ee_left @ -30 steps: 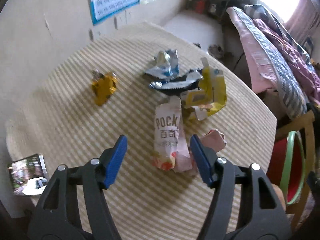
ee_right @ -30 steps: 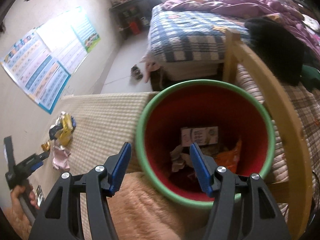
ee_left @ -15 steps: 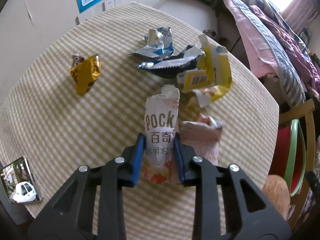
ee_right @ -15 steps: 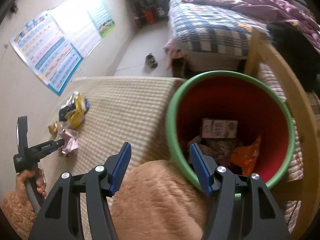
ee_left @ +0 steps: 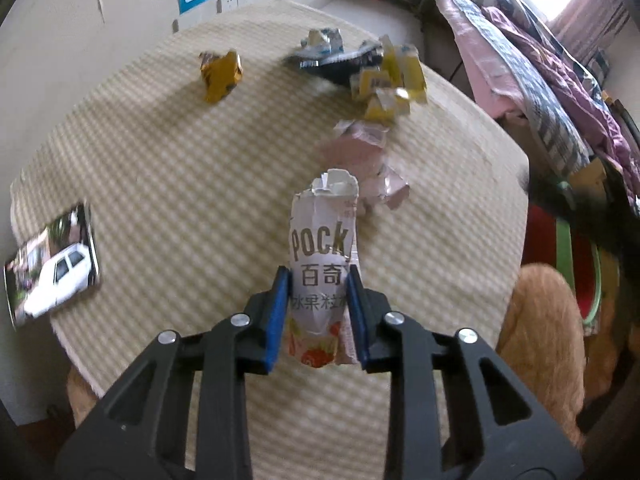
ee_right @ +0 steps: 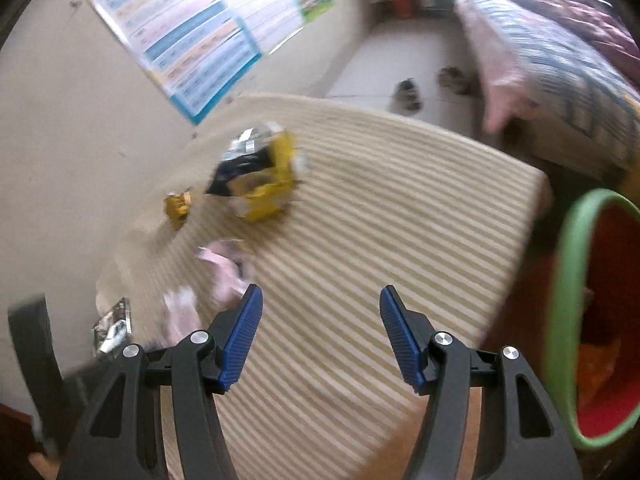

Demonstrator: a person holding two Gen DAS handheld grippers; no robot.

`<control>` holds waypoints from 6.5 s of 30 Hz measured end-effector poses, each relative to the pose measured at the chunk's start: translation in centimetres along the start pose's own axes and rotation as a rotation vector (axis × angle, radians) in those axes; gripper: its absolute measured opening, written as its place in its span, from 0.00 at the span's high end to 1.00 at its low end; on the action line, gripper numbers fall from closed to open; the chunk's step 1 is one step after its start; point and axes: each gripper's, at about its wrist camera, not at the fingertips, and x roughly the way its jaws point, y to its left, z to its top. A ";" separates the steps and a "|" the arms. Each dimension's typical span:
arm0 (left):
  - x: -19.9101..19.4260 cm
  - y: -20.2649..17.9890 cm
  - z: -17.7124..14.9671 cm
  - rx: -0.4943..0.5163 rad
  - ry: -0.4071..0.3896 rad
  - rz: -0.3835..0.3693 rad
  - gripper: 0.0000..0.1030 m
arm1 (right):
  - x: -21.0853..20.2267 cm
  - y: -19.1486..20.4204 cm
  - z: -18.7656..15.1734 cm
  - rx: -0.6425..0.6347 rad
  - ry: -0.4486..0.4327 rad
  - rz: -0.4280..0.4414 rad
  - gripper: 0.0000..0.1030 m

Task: Collect trash
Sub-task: 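Grasp the white Pocky wrapper with the left tool while the right tool grasps pink paper, then carry the Pocky wrapper and pink paper over the red bucket with both tools, then open both tools to drop the wrappers into the red bucket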

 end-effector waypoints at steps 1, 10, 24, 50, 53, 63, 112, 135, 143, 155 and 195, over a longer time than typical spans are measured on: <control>-0.1 -0.1 -0.5 0.004 0.003 0.002 0.73 | 1.0 1.0 0.6 -0.006 0.017 0.018 0.42; -0.2 -1.0 -2.1 0.043 0.018 0.003 0.73 | 8.5 6.4 2.2 -0.061 0.174 0.030 0.38; 0.8 -0.8 -1.8 0.031 0.041 0.000 0.71 | 5.3 4.6 1.7 -0.041 0.109 0.058 0.70; -2.9 -4.4 0.3 0.092 -0.097 -0.013 0.71 | -6.0 -0.5 -3.1 0.018 -0.143 -0.021 0.70; -4.1 -5.2 1.0 0.093 -0.138 -0.022 0.71 | -7.0 -1.3 -3.1 0.041 -0.158 -0.007 0.70; -5.5 -7.3 1.9 0.127 -0.187 -0.039 0.71 | -6.2 -3.3 -4.5 0.064 -0.112 -0.061 0.44; -6.6 -12.0 2.9 0.195 -0.226 -0.112 0.71 | -11.0 -6.9 -4.3 0.150 -0.218 -0.057 0.68; -4.7 -22.2 3.2 0.344 -0.177 -0.259 0.71 | -14.8 -16.5 -6.9 0.352 -0.264 -0.209 0.68; -3.4 -26.3 2.4 0.413 -0.134 -0.308 0.71 | -15.8 -19.3 -8.2 0.428 -0.275 -0.236 0.68; -2.3 -31.9 1.3 0.518 -0.085 -0.371 0.71 | -17.4 -22.7 -9.6 0.515 -0.299 -0.279 0.68; -3.3 -26.1 3.0 0.423 -0.169 -0.286 0.33 | -16.6 -20.3 -7.2 0.473 -0.318 -0.293 0.53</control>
